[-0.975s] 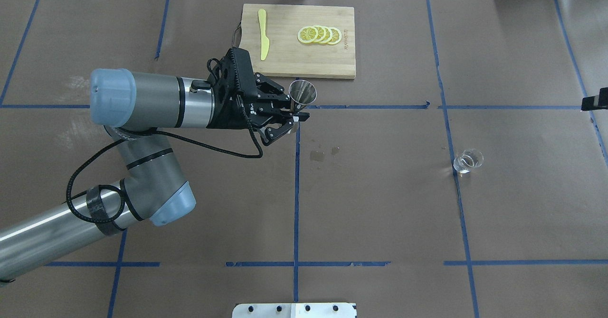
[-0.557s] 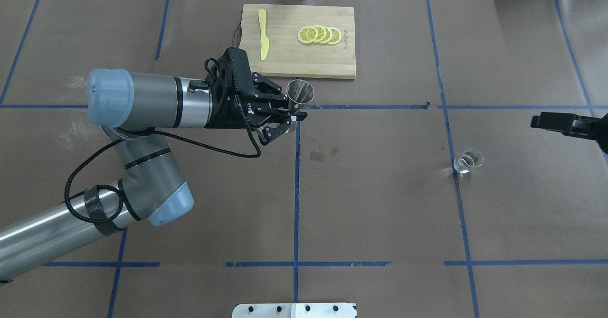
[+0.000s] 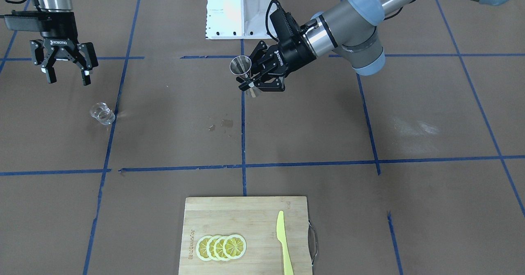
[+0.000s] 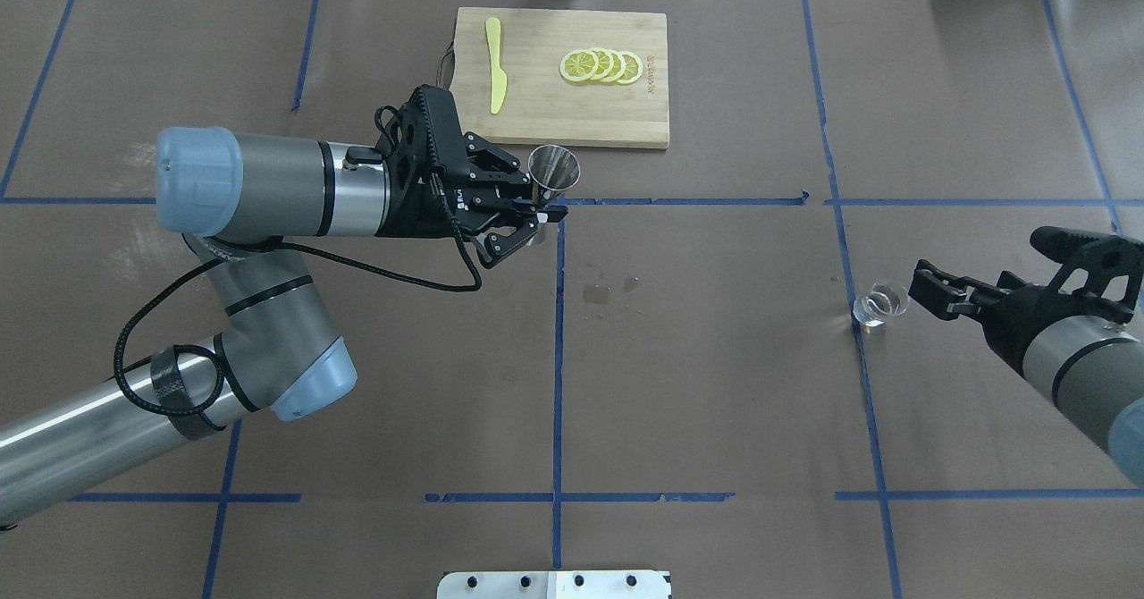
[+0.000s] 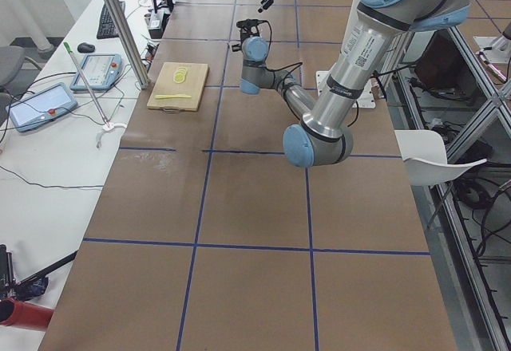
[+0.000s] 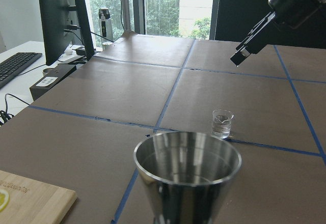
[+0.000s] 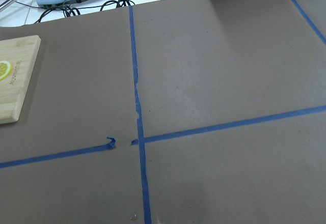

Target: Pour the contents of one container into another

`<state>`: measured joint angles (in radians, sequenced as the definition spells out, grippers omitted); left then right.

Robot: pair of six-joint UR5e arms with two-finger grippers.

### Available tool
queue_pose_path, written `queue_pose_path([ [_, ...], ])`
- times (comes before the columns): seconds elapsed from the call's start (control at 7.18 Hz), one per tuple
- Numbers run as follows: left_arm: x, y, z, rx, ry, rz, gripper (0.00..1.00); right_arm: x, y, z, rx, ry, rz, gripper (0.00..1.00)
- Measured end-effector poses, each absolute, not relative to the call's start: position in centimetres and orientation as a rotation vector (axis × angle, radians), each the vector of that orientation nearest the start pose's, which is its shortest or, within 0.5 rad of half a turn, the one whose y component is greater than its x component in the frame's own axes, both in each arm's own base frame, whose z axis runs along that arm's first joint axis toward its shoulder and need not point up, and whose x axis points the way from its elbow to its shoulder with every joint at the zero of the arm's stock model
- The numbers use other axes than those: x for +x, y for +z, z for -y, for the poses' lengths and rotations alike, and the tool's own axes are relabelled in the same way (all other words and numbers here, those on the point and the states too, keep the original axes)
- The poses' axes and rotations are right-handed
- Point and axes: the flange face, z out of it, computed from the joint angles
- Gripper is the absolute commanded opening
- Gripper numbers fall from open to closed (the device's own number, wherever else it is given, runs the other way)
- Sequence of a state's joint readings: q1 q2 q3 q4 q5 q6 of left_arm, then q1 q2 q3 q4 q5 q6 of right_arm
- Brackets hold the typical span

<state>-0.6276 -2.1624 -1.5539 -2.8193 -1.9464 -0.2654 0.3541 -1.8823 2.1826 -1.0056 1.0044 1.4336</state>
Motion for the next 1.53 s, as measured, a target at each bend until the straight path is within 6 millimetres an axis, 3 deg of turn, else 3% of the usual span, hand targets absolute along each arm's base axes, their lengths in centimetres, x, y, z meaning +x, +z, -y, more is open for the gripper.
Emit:
queue_pose_path([
  [0.42, 45.2, 18.6, 45.0, 1.376, 0.810, -1.278, 0.00, -34.6, 47.7, 28.6, 0.952, 0.489, 0.690, 1.00],
  [0.84, 45.2, 18.9, 45.1, 1.373, 0.809, -1.275, 0.00, -36.0, 51.1, 28.0, 1.059, 0.474, 0.630, 1.00],
  [1.53, 45.1, 19.3, 45.0, 1.369, 0.810, -1.272, 0.00, -39.8, 52.7, 28.1, 1.107, 0.459, 0.596, 1.00],
])
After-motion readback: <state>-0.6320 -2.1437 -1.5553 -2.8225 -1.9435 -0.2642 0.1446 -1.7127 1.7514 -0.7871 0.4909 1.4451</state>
